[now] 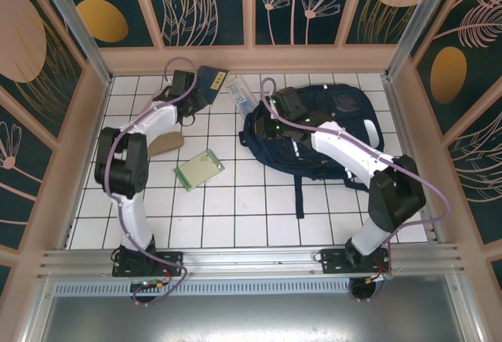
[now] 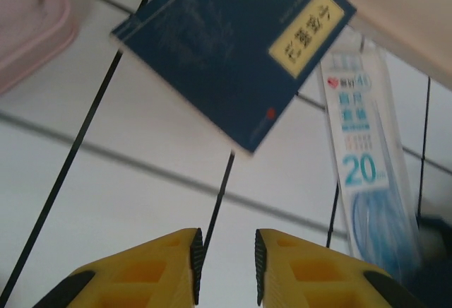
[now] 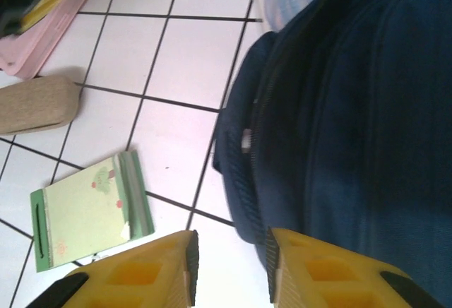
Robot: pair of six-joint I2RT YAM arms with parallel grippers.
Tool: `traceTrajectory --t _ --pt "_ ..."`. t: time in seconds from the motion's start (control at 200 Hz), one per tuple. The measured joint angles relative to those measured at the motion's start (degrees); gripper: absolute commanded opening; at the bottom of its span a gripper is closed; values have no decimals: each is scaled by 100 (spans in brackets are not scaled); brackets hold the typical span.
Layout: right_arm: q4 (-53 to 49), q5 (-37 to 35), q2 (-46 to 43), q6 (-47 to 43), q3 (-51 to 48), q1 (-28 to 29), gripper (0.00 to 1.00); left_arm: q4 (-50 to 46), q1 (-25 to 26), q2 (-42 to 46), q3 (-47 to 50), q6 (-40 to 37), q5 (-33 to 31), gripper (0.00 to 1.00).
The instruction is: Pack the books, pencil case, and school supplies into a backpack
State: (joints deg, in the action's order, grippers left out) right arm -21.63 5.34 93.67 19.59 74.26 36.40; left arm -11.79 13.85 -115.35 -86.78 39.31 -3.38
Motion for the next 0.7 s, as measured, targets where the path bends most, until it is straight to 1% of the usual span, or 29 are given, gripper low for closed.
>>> traceTrajectory --t 0.155,0.275,0.345,0.405,0.51,0.585,0.63,0.7 --pt "13 -22 197 184 203 254 33 181 -190 -1029 -1222 -35 192 29" --pt "2 -50 264 291 293 376 33 136 -306 -1923 -2417 -33 387 29" --pt "4 -79 313 343 369 404 33 70 -365 -2439 -3053 -35 490 27" --pt "2 -87 350 372 437 411 34 2 -389 -2785 -3373 -55 555 26" --pt "7 -103 404 396 544 422 35 -232 -422 -3075 -3397 -76 632 23" --pt "7 -101 446 437 584 422 35 -127 -426 -3003 -3174 -74 667 20" --pt "13 -98 487 455 603 422 35 -74 -426 -2835 -2861 -68 737 19" --pt "28 -83 586 481 632 422 35 295 -426 -2476 -2146 -11 800 20"
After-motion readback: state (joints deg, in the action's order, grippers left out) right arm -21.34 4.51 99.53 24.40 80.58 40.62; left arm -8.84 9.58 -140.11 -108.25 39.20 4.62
